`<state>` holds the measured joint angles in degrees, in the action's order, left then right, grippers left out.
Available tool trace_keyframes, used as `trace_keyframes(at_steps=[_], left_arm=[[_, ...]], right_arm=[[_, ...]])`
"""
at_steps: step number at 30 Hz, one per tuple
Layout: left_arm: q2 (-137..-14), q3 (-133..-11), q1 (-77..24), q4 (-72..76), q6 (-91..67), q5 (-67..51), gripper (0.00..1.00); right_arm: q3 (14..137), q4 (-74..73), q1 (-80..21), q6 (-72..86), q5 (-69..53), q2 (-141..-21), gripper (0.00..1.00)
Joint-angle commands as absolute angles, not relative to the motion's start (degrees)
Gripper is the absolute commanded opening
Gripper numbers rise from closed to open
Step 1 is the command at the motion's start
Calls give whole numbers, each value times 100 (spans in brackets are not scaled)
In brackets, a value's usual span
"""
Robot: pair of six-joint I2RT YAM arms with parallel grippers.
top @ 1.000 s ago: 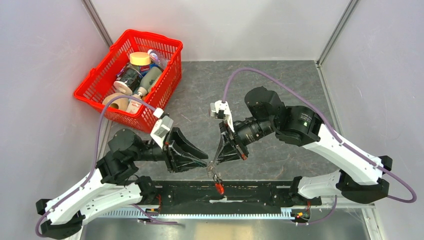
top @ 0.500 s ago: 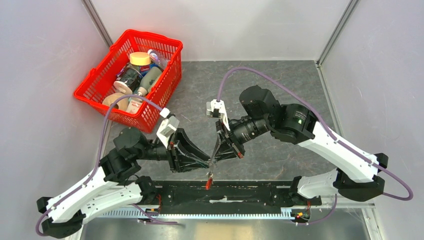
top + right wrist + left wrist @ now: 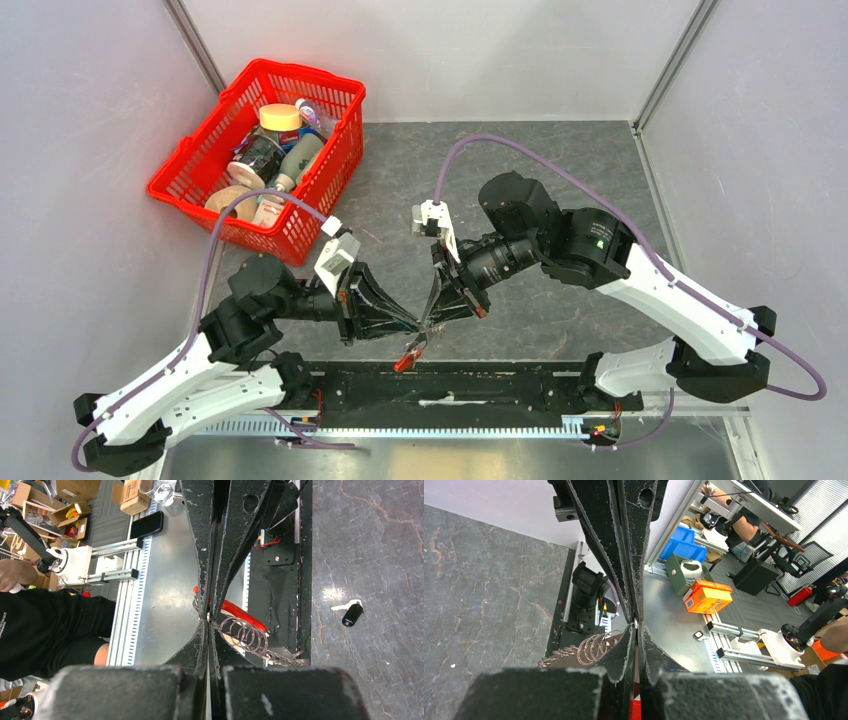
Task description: Put the keys on the keyring
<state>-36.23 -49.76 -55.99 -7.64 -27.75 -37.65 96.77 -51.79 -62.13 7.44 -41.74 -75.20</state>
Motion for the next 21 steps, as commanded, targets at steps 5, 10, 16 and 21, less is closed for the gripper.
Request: trace_keyframes(at_steps=[5, 10, 16, 21], left_arm=[[-3661, -4962, -5595, -386, -2689, -3986, 2], [-3479, -4717, -5597, -104, -2703, -3750, 2], [-3276, -4478, -5595, 314, -2802, -3674, 2], [-3098, -4310, -5597, 588, -2871, -3622, 2]], right_arm=[[9793, -5097, -6231, 691, -4237, -7519, 0], [9699, -4960, -6231, 742, -4186, -7424, 5], [9456, -4466, -6229, 1000, -3917, -7065, 31], [9233, -4153, -6231, 1183, -3872, -6848, 39]])
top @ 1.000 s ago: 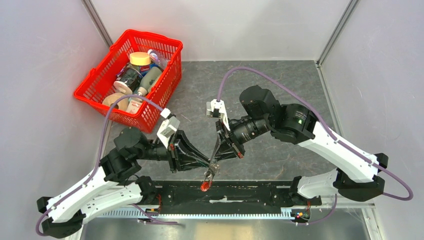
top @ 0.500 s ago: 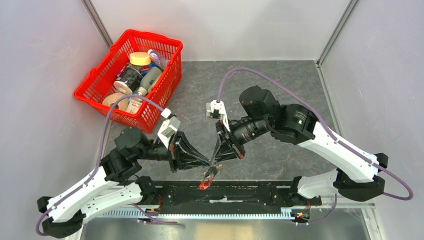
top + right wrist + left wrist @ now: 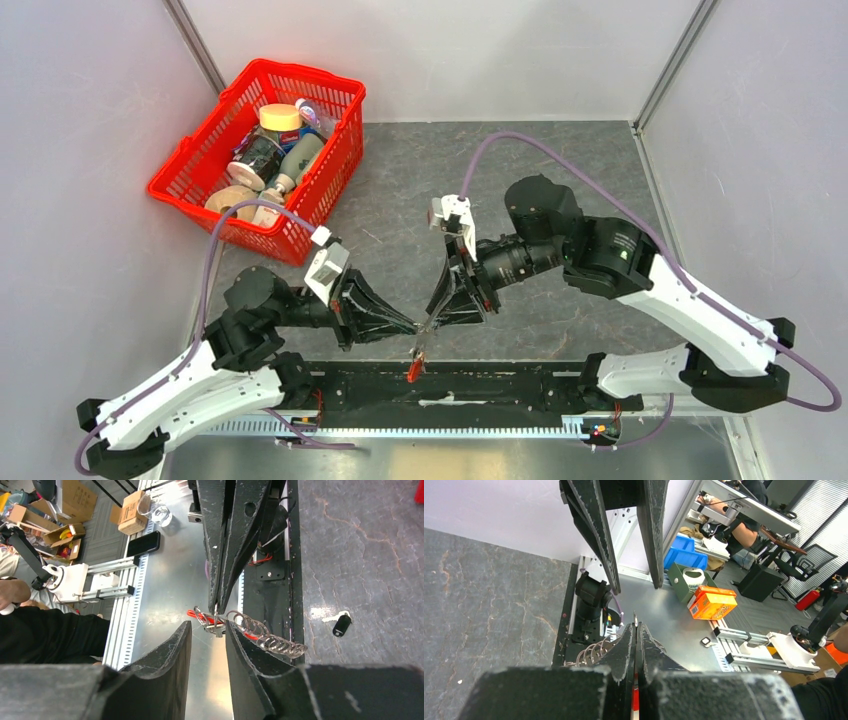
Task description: Put the keys on the keyring
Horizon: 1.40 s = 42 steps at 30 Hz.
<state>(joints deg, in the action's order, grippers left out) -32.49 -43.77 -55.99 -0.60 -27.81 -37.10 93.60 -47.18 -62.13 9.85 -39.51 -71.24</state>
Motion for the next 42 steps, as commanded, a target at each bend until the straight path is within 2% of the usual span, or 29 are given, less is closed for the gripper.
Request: trace_keyframes(at_steps=[1, 15, 29, 36, 42], left_arm=[[-3061, -4263, -5598, 674, -2904, -3581, 2], [-2560, -3302, -5596, 2399, -3567, -2810, 2], [-2505, -3040, -5592, 2972, -3765, -2502, 2], [-2541, -3056, -5596, 3094, -3949, -2725, 2], [-2664, -3002, -5598, 3508, -4490, -2733, 2]], right_arm=[[9190, -4098, -6231, 1220, -3881, -6831, 39], [8704, -3246, -6231, 1677, -4028, -6848, 40], [8503, -2971, -6229, 1763, -3910, -6751, 39], [8778, -3490, -6231, 1274, -3525, -6509, 41], [9333, -4330, -6231, 390, -3439, -6579, 50]])
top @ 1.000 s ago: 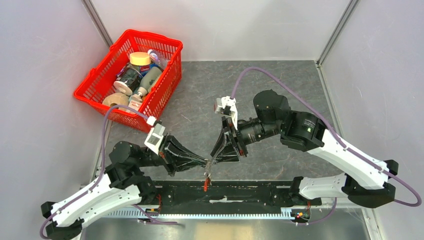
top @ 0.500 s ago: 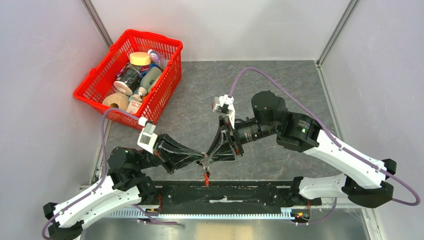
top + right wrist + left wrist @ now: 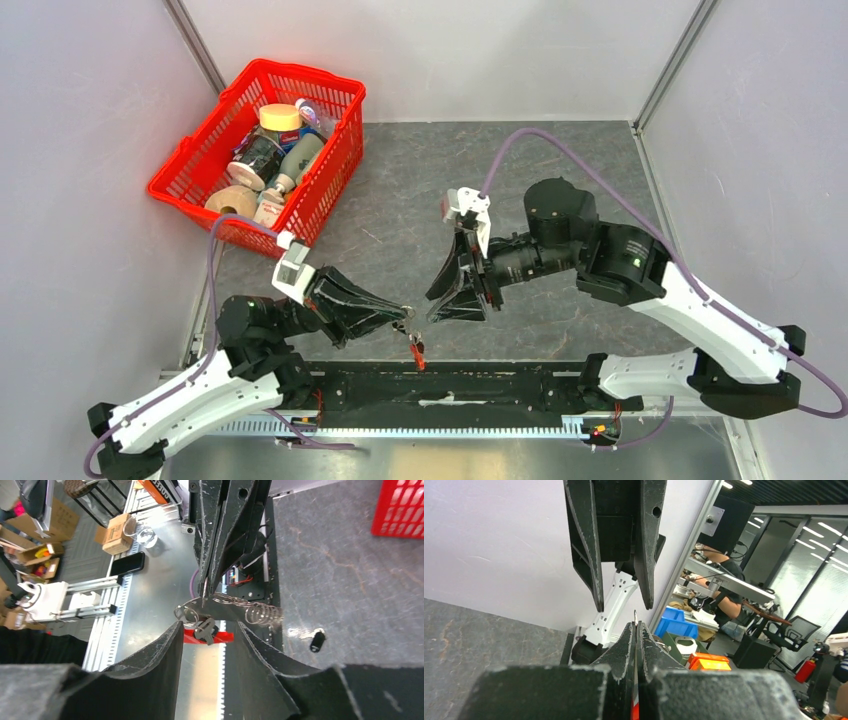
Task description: Put the keys on the keyring
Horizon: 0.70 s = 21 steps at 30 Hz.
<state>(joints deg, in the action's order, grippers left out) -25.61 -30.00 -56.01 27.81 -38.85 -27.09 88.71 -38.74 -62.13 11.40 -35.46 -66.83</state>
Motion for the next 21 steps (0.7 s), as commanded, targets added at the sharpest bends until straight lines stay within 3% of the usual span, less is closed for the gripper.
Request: trace_keyframes(at_steps=[1, 4, 12, 21], left_arm=[[-2692, -2947, -5597, 3646, -4651, -2746, 2], [-2798, -2860, -5591, 3979, -5056, -2787, 2], [-2880, -2914, -5596, 4219, -5932, -2939, 2], [-3002, -2961, -5596, 4047, -6610, -2726, 2]], right_arm=[[9325, -4324, -6231, 259, -3437, -6541, 53], [9265, -4339, -6232, -198, -3156, -6407, 61], [8665, -4408, -6232, -1708, -2966, -5933, 65], [7664, -3300, -6279, -3965, -2915, -5596, 62]])
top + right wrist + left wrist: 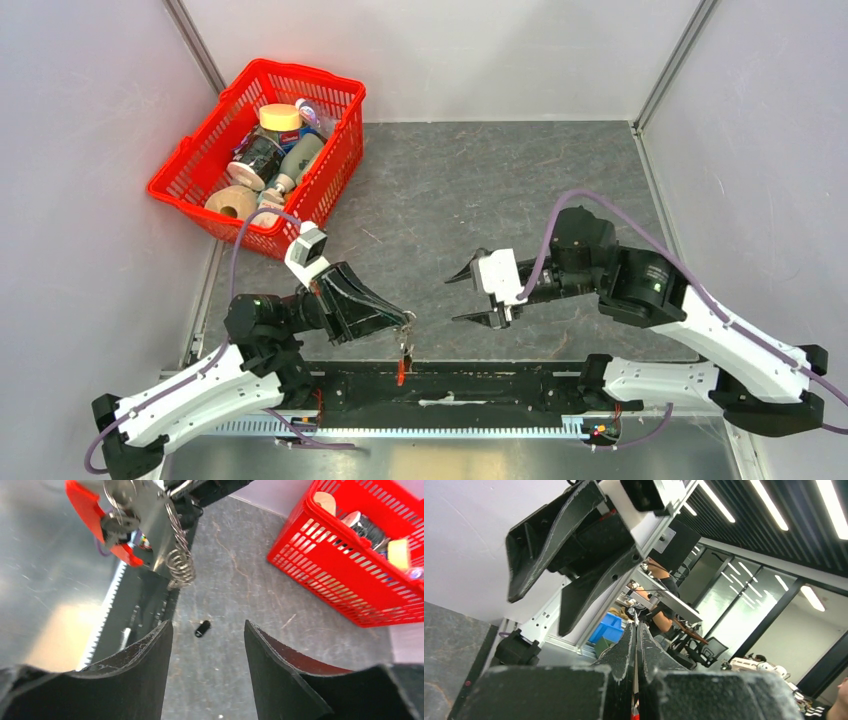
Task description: Put the keys on the keyring
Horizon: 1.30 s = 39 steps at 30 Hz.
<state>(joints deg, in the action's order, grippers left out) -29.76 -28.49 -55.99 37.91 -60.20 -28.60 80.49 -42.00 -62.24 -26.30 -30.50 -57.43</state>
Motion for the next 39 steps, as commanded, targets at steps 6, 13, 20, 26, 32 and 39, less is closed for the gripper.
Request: trace_keyframes(at_steps=[6, 13, 20, 26, 32, 39], left_arm=[[-2881, -3080, -5599, 3265, -6848, -2410, 2], [-2483, -3125, -5599, 1936, -7142, -1787, 2], [-2397, -3043, -5589, 1364, -7455, -1484, 2], [-2375, -3029, -5596, 1235, -7493, -1451, 2], [-2365, -3005, -5599, 1187, -7523, -1423, 2], [-2392, -2994, -5596, 1208, -7611, -1456, 2]], right_arm=[[7186, -2419, -6421, -4842, -2753, -5600, 61], [6735, -2066, -6884, -5489, -1998, -5344, 58], [6504, -2057, -7469, -6140, -1130, -5245, 50], [6407, -1996, -7822, -6562, -631, -5189, 50], [6360, -1978, -8090, -6936, -317, -5179, 44], [6387, -2018, -8405, -7391, 68, -5324, 36]])
